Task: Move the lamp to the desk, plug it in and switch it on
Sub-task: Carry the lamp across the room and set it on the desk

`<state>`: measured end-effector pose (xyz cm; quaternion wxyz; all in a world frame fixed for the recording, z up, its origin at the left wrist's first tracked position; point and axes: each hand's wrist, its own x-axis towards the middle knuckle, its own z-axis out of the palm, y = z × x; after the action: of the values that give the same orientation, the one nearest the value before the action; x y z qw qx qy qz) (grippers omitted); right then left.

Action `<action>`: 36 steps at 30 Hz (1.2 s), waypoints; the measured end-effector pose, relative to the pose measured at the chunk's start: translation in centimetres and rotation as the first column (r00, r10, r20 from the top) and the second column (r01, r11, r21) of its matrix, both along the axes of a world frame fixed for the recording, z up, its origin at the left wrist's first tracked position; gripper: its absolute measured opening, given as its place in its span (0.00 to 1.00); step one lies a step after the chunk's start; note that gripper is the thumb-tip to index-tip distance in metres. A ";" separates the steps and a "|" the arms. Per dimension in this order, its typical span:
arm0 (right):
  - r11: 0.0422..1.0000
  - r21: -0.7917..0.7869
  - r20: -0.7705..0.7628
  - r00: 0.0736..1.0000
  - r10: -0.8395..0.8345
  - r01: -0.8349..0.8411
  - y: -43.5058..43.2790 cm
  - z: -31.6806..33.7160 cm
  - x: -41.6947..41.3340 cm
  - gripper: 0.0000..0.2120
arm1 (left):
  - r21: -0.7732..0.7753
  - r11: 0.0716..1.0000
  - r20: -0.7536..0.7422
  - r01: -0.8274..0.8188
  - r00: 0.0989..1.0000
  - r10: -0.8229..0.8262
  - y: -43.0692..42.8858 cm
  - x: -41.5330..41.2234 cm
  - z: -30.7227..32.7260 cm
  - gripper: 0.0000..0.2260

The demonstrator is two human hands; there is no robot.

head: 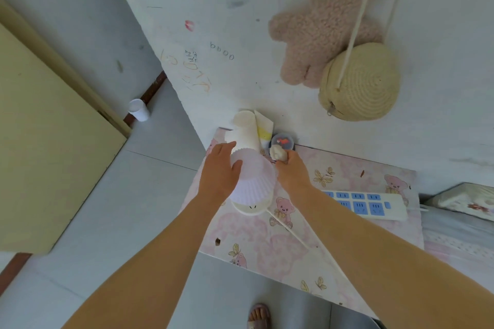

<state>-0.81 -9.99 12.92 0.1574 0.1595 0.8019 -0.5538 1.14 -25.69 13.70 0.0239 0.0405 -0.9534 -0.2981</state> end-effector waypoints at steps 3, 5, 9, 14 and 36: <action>0.999 -0.005 0.052 0.998 -0.034 0.034 -1.3 -0.7 -0.6 0.16 | 0.116 0.992 0.191 -0.054 0.981 0.031 -0.6 -0.6 -0.9 0.21; 0.998 -0.021 0.087 0.995 -0.057 0.059 -2.1 -1.1 -1.0 0.17 | 0.201 0.976 0.292 -0.083 0.956 0.022 -0.9 -1.1 -1.2 0.21; 0.996 -0.025 0.134 0.988 -0.082 0.087 -2.9 -1.9 -1.5 0.17 | 0.402 0.903 0.390 -0.151 0.920 -0.019 -1.6 -1.5 -1.3 0.22; 0.988 -0.054 0.129 0.982 -0.139 0.147 -3.6 -2.6 -1.7 0.19 | 0.488 0.840 0.484 -0.239 0.874 -0.033 -2.2 -1.4 -1.6 0.25; 0.997 -0.065 -0.091 0.995 0.042 -0.048 -1.0 3.2 4.7 0.16 | 0.542 0.786 0.285 -0.297 0.945 0.161 1.0 6.8 4.5 0.23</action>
<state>3.93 -11.03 16.12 0.1390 0.1111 0.7925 -0.5833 7.99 -24.64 18.23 -0.0609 0.1952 -0.8018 -0.5616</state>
